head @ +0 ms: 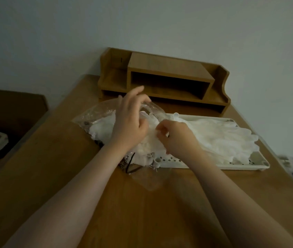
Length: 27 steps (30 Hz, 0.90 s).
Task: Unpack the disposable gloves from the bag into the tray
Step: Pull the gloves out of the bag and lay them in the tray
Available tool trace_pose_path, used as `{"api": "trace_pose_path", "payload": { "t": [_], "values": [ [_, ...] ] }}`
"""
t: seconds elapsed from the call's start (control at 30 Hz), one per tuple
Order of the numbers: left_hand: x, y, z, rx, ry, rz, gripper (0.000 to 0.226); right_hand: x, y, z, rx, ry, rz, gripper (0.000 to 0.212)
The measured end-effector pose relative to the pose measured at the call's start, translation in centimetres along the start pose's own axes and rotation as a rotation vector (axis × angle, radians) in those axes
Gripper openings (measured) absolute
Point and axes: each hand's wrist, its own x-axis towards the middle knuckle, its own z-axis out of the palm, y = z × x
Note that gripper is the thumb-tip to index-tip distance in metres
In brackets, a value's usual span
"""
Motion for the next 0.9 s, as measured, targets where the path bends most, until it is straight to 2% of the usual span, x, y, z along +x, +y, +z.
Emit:
{"api": "trace_pose_path", "payload": {
  "t": [0.07,0.13,0.2,0.33,0.43,0.5,0.57,0.67,0.73,0.8,0.9],
  "values": [
    [-0.3,0.3,0.4,0.111,-0.163,0.17,0.017,0.1,0.2,-0.1,-0.125,0.137,0.003,0.016],
    [-0.6,0.2,0.7,0.205,-0.259,0.189,0.038,0.1,0.4,0.0,-0.059,0.202,-0.056,0.009],
    [-0.7,-0.1,0.6,0.264,-0.273,0.068,0.056,0.1,1.2,-0.1,0.083,0.223,-0.103,0.003],
    [-0.6,-1.0,0.6,0.524,-0.399,-0.1,0.078,-0.3,2.2,-0.9,0.625,0.149,-0.041,0.016],
    [-0.3,-1.2,0.9,0.59,-0.36,-0.176,0.074,-0.3,2.4,-1.0,0.926,0.086,-0.033,0.02],
    [-0.2,-1.8,0.5,0.64,-0.328,-0.213,0.075,-0.1,2.5,-1.2,1.174,0.105,-0.043,0.024],
    [-0.3,-2.6,0.0,0.691,-0.344,-0.304,0.074,0.1,2.7,-1.8,1.41,0.163,-0.034,0.025],
    [-0.6,-3.6,-0.3,0.773,-0.34,-0.438,0.061,0.0,2.8,-2.6,1.498,0.304,0.039,0.024],
    [-0.6,-3.6,-0.3,0.78,-0.342,-0.494,0.055,0.0,3.0,-2.7,1.623,0.368,0.094,0.021],
    [-0.3,-2.8,-0.1,0.687,-0.349,-0.503,0.056,0.3,3.3,-2.7,1.773,0.348,0.145,0.017],
    [0.1,-0.1,-0.1,0.392,-0.264,-0.28,0.059,0.5,3.3,-2.3,1.972,0.287,0.252,0.022]
  ]
}}
